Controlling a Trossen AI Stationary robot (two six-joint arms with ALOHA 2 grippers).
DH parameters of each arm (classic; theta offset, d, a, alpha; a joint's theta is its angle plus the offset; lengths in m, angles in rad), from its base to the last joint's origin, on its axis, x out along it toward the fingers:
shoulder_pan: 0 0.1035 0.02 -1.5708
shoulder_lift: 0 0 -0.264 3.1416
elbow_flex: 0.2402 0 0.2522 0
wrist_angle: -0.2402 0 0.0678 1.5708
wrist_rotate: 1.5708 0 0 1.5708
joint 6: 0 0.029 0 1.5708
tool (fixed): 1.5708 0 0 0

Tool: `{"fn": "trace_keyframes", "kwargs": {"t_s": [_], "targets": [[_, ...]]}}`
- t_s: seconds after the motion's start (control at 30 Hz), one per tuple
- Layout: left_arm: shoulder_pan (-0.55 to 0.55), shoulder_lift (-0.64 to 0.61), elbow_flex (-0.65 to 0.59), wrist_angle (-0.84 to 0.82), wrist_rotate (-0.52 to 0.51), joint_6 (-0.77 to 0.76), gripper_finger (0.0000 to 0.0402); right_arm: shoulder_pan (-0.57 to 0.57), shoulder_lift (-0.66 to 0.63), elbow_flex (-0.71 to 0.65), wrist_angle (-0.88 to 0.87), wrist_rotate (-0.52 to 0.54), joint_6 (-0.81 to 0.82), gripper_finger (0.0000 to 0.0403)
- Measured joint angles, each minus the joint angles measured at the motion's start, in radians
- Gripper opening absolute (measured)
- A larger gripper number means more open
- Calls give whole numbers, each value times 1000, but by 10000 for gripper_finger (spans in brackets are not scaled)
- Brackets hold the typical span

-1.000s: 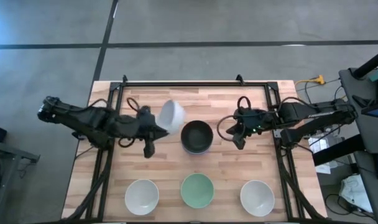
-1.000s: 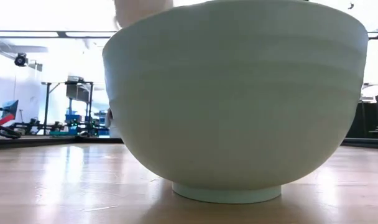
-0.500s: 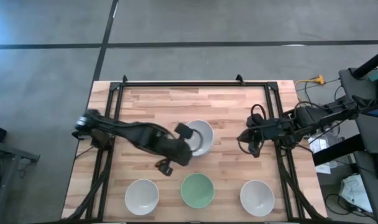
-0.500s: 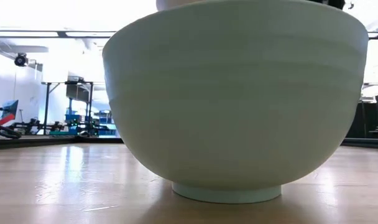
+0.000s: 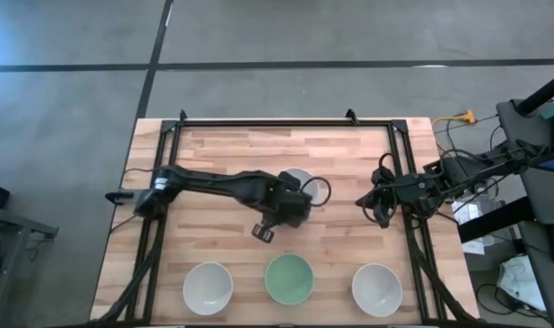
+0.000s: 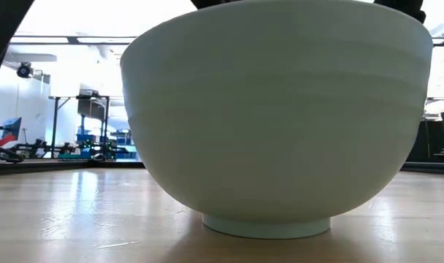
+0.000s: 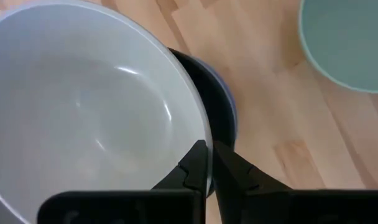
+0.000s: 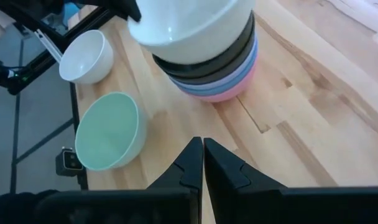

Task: Nest bowls inside each other
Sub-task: Stack the top left white bowl into the black bowl

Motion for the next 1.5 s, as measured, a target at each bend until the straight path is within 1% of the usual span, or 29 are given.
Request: {"fn": "trace_keyframes", "kwargs": {"t_s": [0.23,0.47,0.63,0.8,0.93,1.13,1.37,1.5], "targets": [[6,42,-2,-34,34,-1,0,0,3,6,5,0,3,9],[9,44,-2,-35,36,-6,0,0,4,10,5,0,2,9],[13,44,-3,-45,75,-6,0,0,4,9,5,0,3,9],[15,45,-8,-65,75,-7,0,0,4,10,5,0,7,9],[16,45,-9,-77,52,-8,0,0,4,10,13,0,7,9],[21,45,-25,-65,35,-8,0,0,4,9,26,0,7,8],[23,45,-74,-25,31,-10,0,0,4,9,27,0,11,9],[23,45,-82,-23,32,-44,17,8,4,9,33,-1,11,9]]}}
